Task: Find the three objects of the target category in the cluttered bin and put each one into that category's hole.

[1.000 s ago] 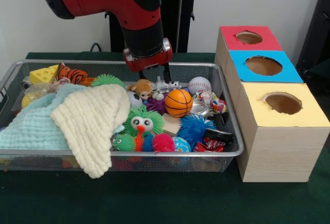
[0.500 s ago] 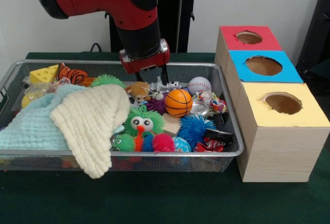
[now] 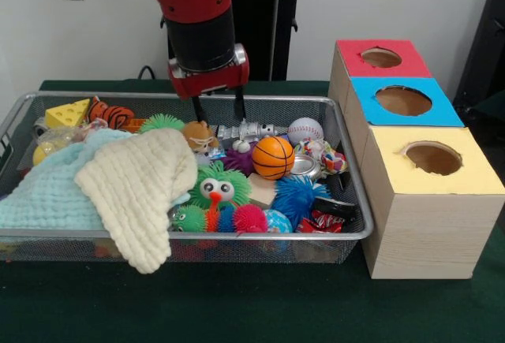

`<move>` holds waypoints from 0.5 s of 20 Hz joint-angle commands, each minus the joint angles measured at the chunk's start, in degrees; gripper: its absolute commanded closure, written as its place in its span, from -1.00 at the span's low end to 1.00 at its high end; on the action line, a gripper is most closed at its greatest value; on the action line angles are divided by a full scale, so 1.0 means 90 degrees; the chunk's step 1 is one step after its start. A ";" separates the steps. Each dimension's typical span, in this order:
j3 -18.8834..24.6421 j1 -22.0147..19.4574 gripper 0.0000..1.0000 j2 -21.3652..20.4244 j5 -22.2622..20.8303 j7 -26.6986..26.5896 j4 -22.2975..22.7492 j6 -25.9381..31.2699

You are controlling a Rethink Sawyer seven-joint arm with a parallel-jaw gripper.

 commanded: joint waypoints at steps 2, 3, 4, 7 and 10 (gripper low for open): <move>0.0352 -0.0304 -1.00 -0.0562 -0.0487 -0.1058 -0.0258 -0.0270; 0.0340 -0.0305 -1.00 -0.0543 -0.0518 -0.1012 -0.0233 -0.0360; 0.0320 -0.0309 -1.00 -0.0546 -0.0544 -0.0973 -0.0186 -0.0406; 0.0235 -0.0309 -1.00 -0.0460 -0.0650 -0.0843 -0.0068 -0.0587; 0.0223 -0.0319 -1.00 -0.0281 -0.0718 -0.0835 -0.0101 -0.0658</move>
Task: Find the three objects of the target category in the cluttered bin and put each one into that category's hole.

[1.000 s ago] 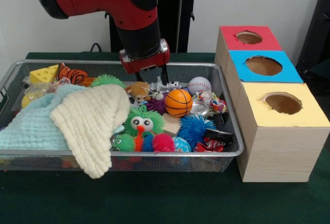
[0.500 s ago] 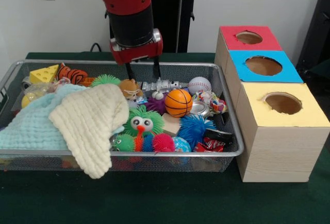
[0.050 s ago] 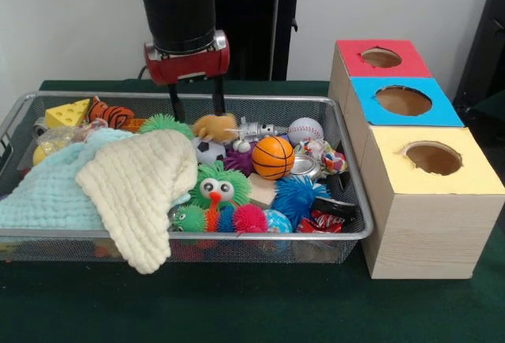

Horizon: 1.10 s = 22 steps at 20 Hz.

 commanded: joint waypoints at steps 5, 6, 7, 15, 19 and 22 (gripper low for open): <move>0.0215 -0.0138 -1.00 0.0472 -0.0718 -0.0825 -0.0267 -0.0515; 0.0199 -0.0102 -1.00 0.0552 -0.0750 -0.0782 -0.0303 -0.0528; 0.0197 -0.0105 -1.00 0.0601 -0.0772 -0.0760 -0.0308 -0.0560; -0.0090 0.0233 -1.00 0.0665 -0.0868 -0.0014 -0.0129 -0.0715; -0.0266 0.0217 -1.00 0.0407 -0.0848 0.0192 0.0161 -0.0788; -0.0361 0.0157 -1.00 0.0396 -0.0819 0.0178 0.0238 -0.0751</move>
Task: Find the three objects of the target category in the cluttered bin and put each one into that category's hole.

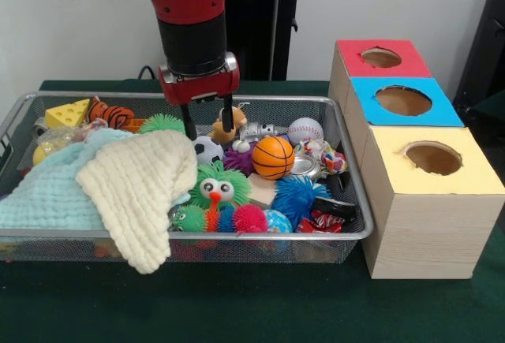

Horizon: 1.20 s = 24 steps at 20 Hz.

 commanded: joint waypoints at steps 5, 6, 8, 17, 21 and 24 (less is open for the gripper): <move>-0.0484 -0.0094 -1.00 -0.0394 -0.0356 0.0313 0.0634 -0.0528; -0.0541 -0.0111 -1.00 -0.0504 -0.0374 0.0381 0.0779 -0.0627; -0.0671 -0.0156 -1.00 -0.0762 -0.0362 0.0494 0.1083 -0.0732; -0.1055 -0.0422 -1.00 -0.1007 -0.0403 0.0575 0.1806 -0.1306; -0.1314 -0.0242 -1.00 -0.1024 -0.0399 0.0824 0.1994 -0.1527; -0.1538 0.0006 -1.00 -0.0964 -0.0334 0.1030 0.2053 -0.1696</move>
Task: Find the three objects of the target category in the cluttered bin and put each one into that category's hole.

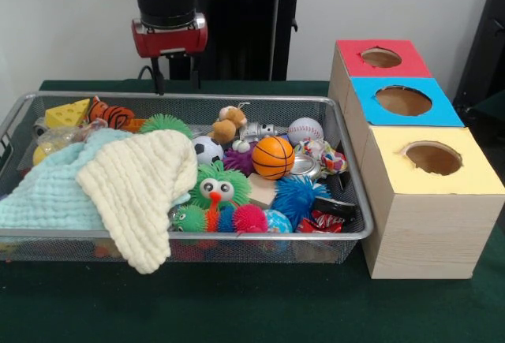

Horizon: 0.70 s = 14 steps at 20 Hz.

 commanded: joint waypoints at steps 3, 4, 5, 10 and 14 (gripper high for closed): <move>-0.0784 0.0450 -1.00 0.0068 -0.0258 0.1083 0.0663 -0.0664; -0.0848 0.0515 -1.00 0.0127 -0.0244 0.1131 0.0679 -0.0776; -0.0930 0.0573 -1.00 0.0184 -0.0239 0.1183 0.0721 -0.0882; -0.1187 0.0738 -1.00 0.0152 -0.0123 0.1215 0.0951 -0.1213; -0.1314 0.0928 -1.00 0.0048 0.0035 0.1292 0.1139 -0.1418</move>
